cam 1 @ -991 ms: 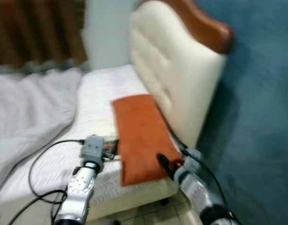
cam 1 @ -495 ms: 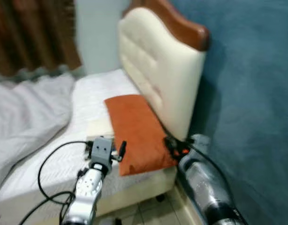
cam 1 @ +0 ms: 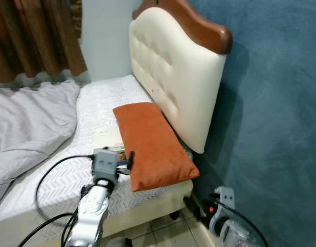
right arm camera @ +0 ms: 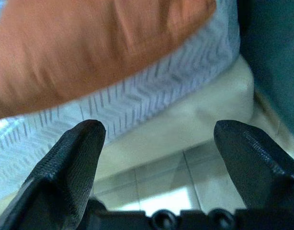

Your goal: Clean up the room

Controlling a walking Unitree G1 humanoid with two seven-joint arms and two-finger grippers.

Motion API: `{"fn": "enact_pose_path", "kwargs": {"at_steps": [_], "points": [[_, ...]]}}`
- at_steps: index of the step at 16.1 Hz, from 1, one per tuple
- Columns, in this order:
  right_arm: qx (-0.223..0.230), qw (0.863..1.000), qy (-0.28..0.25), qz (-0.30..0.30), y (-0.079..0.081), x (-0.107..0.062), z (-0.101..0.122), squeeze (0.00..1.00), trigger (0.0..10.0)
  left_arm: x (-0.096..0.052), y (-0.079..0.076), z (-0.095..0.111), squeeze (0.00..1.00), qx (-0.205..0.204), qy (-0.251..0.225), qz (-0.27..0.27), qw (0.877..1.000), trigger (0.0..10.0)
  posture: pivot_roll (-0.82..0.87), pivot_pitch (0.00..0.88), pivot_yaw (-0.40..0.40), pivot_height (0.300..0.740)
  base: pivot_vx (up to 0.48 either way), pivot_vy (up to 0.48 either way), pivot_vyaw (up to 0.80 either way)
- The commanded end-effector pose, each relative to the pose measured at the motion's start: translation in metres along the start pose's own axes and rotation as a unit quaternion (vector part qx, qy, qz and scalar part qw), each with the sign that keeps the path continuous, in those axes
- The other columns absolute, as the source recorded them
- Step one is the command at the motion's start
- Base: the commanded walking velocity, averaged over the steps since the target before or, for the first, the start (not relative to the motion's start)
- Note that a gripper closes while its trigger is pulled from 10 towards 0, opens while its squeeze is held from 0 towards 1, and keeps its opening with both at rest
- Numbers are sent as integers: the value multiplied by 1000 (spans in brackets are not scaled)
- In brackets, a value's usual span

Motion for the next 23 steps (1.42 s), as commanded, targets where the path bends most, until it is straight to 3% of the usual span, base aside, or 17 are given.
{"fn": "enact_pose_path", "kwargs": {"at_steps": [1,4,7,9,15,16,19,23], "points": [[-4,999,25,23,10,9,-2,0,10000,-6,1,2,0,-36,5,7,999,10000,6,95,3,605,0,0,0],[-15,995,63,78,41,30,-7,0,10000,-21,-3,-1,0,-40,16,2,999,10000,52,128,-10,605,0,0,0],[-31,992,39,114,70,48,16,0,10000,-36,4,-9,0,-27,35,17,999,10000,86,130,-31,605,0,0,0],[-36,992,33,117,78,54,25,0,10000,-44,5,-19,0,-23,55,22,998,10000,99,134,-41,605,0,0,0],[-79,991,20,107,93,64,37,0,10000,-48,4,-16,0,-15,61,20,998,10000,127,157,-48,605,0,0,0],[-108,987,0,118,108,68,50,0,10000,-49,3,-17,0,-13,64,19,998,10000,127,159,-49,605,0,0,0],[-136,983,-25,123,124,72,63,0,10000,-49,1,-17,0,-11,66,16,998,10000,135,161,-56,605,0,0,0],[-153,982,-53,101,134,75,79,0,10000,-53,-11,-29,0,2,91,-19,996,10000,156,176,-68,605,0,0,0]]}}
Point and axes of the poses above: a point about 5 cm out from each wrist's last joint towards the gripper, its own x axis pointing out of the wrist towards the gripper, its own z axis along the axis of the wrist's last joint, y = z × x, the point moved 2 cm from there along x, pointing out of the wrist towards the gripper, and after that the axes turned 12 degrees about x, right-handed, at the moved point
